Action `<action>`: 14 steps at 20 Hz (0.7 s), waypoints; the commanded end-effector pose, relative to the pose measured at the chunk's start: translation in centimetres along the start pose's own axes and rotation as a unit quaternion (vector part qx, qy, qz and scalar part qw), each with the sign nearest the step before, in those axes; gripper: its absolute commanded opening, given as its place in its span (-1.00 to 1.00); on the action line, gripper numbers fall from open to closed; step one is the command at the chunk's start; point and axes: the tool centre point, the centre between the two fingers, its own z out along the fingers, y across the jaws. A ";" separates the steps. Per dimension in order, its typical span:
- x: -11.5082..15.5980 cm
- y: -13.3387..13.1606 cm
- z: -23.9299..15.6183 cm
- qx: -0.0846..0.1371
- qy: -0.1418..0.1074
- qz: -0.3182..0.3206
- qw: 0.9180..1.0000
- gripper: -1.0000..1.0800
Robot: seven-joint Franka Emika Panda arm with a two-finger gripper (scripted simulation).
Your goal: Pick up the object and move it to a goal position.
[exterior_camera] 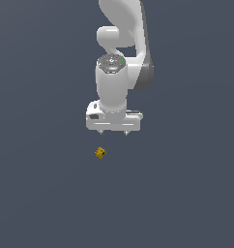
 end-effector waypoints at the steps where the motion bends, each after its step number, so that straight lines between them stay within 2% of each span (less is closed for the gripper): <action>1: 0.0 0.0 0.0 0.000 0.000 0.000 1.000 0.92; 9: 0.4 1.2 -1.1 -0.014 0.010 -0.017 1.000 0.92; 14: 0.4 1.3 -1.1 -0.014 0.010 -0.016 1.000 0.92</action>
